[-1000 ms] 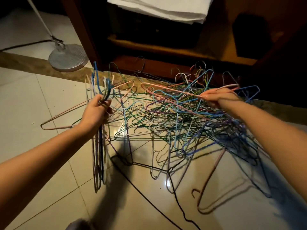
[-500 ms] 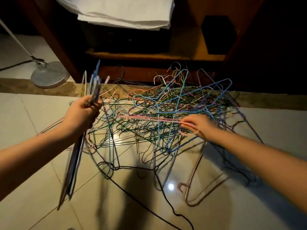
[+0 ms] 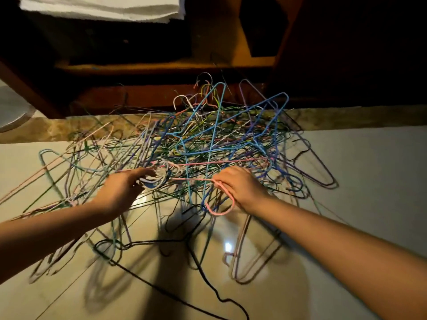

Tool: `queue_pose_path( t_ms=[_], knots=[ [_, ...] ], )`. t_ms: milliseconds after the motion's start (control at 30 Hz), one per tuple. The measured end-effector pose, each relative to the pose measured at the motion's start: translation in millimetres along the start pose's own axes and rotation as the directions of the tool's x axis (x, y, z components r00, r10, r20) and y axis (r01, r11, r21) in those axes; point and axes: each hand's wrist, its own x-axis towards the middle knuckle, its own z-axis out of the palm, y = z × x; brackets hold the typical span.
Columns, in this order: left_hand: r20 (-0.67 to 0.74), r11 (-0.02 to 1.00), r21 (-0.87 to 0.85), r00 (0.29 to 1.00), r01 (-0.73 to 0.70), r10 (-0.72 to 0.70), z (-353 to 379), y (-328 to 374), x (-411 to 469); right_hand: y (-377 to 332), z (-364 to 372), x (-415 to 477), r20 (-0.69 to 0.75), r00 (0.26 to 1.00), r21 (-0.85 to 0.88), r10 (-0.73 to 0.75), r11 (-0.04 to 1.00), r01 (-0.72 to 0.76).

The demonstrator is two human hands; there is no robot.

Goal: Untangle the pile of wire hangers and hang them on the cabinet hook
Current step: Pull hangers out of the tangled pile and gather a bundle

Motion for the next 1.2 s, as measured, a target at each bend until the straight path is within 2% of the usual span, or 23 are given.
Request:
queue_pose_path(
  t_ms=[100,200,267,367,433,533,600,667,733,800,900,1000,1067,1200],
  knots=[
    [0.027,0.997,0.077,1.0,-0.018,0.016,-1,0,9,-2,-1,5,-0.079,0.997,0.025,0.0,1.0,0.002],
    [0.04,0.99,0.134,0.998,-0.044,0.039,-1,1,16,4,0,3,-0.187,0.982,-0.05,-0.009,0.999,0.0],
    [0.016,0.986,0.164,0.999,-0.033,0.03,-1,3,23,18,0,-2,-0.213,0.966,-0.095,0.148,0.981,-0.171],
    [-0.041,0.991,0.135,0.999,-0.004,0.01,-6,7,32,56,-3,-13,-0.136,0.871,-0.209,0.471,0.846,-0.49],
    [-0.06,0.992,0.126,0.997,-0.03,0.037,-8,6,36,77,-7,-19,-0.127,0.816,-0.244,0.563,0.78,-0.576],
    [-0.079,0.989,0.141,0.996,-0.034,0.046,-9,7,40,90,-12,-21,-0.194,0.756,-0.182,0.625,0.735,-0.653],
    [-0.107,0.989,0.146,0.994,-0.006,0.022,-9,6,45,90,-14,-24,-0.256,0.734,-0.16,0.63,0.721,-0.674],
    [-0.13,0.99,0.139,0.992,0.019,-0.001,-10,6,49,90,-14,-29,-0.313,0.761,-0.193,0.568,0.747,-0.637],
    [-0.138,0.993,0.116,0.99,0.037,-0.02,-8,5,54,88,-11,-27,-0.238,0.838,-0.25,0.492,0.803,-0.542],
    [-0.141,0.993,0.11,0.99,0.038,-0.022,-7,4,58,84,-4,-18,-0.076,0.879,-0.271,0.47,0.839,-0.472],
    [-0.152,0.996,0.086,0.988,0.037,-0.024,-8,5,63,81,2,2,0.076,0.856,-0.356,0.511,0.816,-0.455],
    [-0.144,0.996,0.084,0.989,0.038,-0.026,-9,9,65,86,4,11,0.15,0.819,-0.331,0.553,0.809,-0.486],
    [-0.13,0.994,0.107,0.991,0.039,-0.025,-8,12,66,89,3,11,0.172,0.802,-0.303,0.572,0.806,-0.509],
    [-0.147,0.993,0.112,0.989,0.031,-0.015,-10,15,70,93,3,12,0.11,0.777,-0.266,0.62,0.771,-0.578]
  ],
)
